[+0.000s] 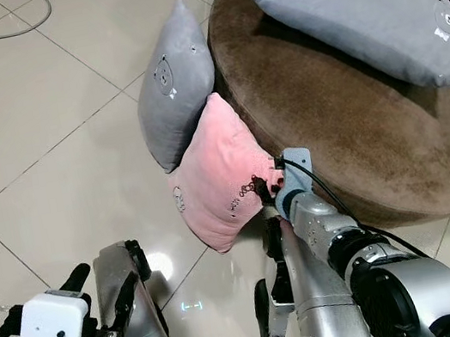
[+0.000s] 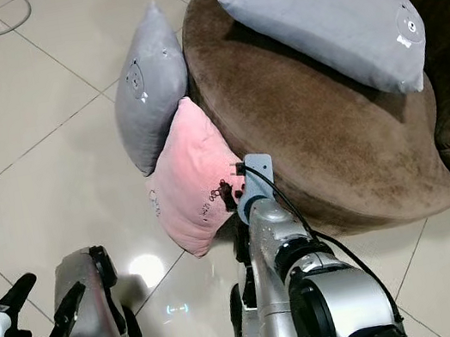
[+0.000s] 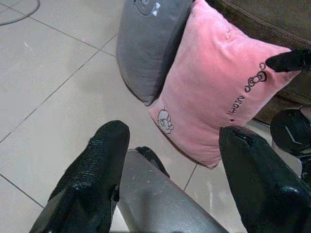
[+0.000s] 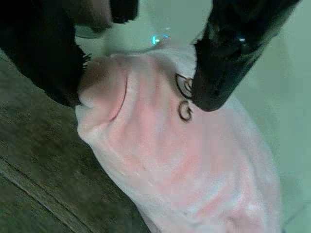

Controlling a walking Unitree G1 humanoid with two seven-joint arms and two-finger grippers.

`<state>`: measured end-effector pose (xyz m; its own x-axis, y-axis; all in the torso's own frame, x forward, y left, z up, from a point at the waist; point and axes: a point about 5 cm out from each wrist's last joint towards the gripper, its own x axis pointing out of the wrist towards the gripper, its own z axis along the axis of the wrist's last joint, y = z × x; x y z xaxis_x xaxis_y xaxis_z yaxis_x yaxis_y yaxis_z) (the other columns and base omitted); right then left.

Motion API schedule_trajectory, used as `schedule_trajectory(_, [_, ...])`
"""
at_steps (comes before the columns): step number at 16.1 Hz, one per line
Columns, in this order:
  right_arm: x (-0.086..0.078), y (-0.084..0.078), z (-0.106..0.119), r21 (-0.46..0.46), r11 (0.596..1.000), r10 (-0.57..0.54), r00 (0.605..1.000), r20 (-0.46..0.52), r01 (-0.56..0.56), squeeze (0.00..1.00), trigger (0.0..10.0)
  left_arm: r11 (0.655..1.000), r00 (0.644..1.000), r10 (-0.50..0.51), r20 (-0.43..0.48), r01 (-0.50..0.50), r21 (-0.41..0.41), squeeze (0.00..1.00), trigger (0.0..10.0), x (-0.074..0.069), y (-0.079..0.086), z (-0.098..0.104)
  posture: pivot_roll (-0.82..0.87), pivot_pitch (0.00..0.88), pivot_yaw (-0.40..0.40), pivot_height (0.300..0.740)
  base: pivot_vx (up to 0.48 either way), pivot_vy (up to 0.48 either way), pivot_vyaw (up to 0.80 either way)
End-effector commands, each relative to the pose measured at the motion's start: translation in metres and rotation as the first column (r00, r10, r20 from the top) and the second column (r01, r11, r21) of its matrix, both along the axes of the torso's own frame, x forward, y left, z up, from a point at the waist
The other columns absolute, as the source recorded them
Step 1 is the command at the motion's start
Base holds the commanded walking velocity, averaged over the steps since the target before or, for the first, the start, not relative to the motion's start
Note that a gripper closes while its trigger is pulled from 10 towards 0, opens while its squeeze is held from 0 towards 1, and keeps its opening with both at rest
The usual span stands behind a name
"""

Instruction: Move the pillow to the sofa from floor

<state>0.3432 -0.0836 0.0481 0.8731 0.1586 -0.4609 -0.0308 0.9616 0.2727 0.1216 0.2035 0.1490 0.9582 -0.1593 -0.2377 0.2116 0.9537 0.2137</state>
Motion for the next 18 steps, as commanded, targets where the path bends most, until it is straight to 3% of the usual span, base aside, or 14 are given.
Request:
schedule_trajectory(1, [-0.004,-0.002,-0.006,0.015,1.0,-0.014,1.0,-0.02,0.014,0.0,4.5,1.0,1.0,-0.014,-0.004,0.014,-0.007,0.0,10.0,-0.004,-0.002,0.002,0.17,0.33,-0.213,0.521,0.0,0.0,0.0])
schedule_trajectory(6, [-0.008,-0.005,-0.012,-0.057,0.998,-0.033,0.998,-0.049,0.03,0.0,4.8,1.0,1.0,-0.017,-0.005,0.017,-0.002,0.0,10.0,-0.005,-0.002,0.002,0.17,0.332,-0.212,0.521,0.0,0.0,0.0])
schedule_trajectory(7, [-0.009,-0.01,-0.014,-0.098,0.994,-0.045,0.997,-0.056,0.04,0.0,5.7,1.0,1.0,-0.017,-0.004,0.017,0.001,0.0,10.0,-0.005,-0.002,0.003,0.17,0.332,-0.212,0.521,0.0,0.0,0.0])
schedule_trajectory(8, [-0.009,-0.012,-0.015,-0.119,0.992,-0.056,0.997,-0.058,0.048,0.0,9.9,1.0,1.0,-0.017,-0.004,0.017,0.002,0.0,10.0,-0.006,-0.002,0.003,0.17,0.333,-0.211,0.521,0.0,0.0,0.0])
schedule_trajectory(10, [-0.009,-0.014,-0.014,-0.126,0.99,-0.069,0.996,-0.056,0.062,0.0,10.0,1.0,1.0,-0.017,-0.005,0.017,0.004,0.0,10.0,-0.006,-0.002,0.003,0.17,0.335,-0.21,0.521,0.0,0.0,0.0])
schedule_trajectory(11, [-0.008,-0.016,-0.014,-0.131,0.989,-0.081,0.995,-0.057,0.073,0.0,8.2,1.0,1.0,-0.017,-0.006,0.017,0.005,0.0,10.0,-0.007,-0.002,0.004,0.17,0.337,-0.21,0.521,0.0,0.0,0.0])
schedule_trajectory(12, [-0.008,-0.017,-0.015,-0.137,0.987,-0.092,0.994,-0.058,0.083,0.0,3.5,1.0,1.0,-0.017,-0.006,0.017,0.006,0.0,10.0,-0.007,-0.002,0.004,0.17,0.336,-0.21,0.521,0.0,0.0,0.0])
schedule_trajectory(13, [-0.009,-0.019,-0.015,-0.145,0.985,-0.106,0.993,-0.061,0.096,0.0,1.3,1.0,1.0,-0.017,-0.005,0.017,0.007,0.0,10.0,-0.007,-0.002,0.005,0.17,0.336,-0.211,0.521,0.0,0.0,0.0])
schedule_trajectory(14, [-0.009,-0.019,-0.016,-0.146,0.984,-0.108,0.992,-0.061,0.098,0.0,0.0,1.0,1.0,-0.017,-0.005,0.017,0.007,0.0,10.0,-0.007,-0.002,0.005,0.17,0.336,-0.211,0.521,0.0,0.0,0.0])
schedule_trajectory(18, [-0.01,-0.018,-0.017,-0.138,0.987,-0.096,0.993,-0.067,0.086,0.0,0.0,1.0,1.0,-0.016,-0.009,0.016,0.007,0.0,10.0,-0.008,-0.003,0.006,0.17,0.339,-0.213,0.521,0.0,0.0,0.0])
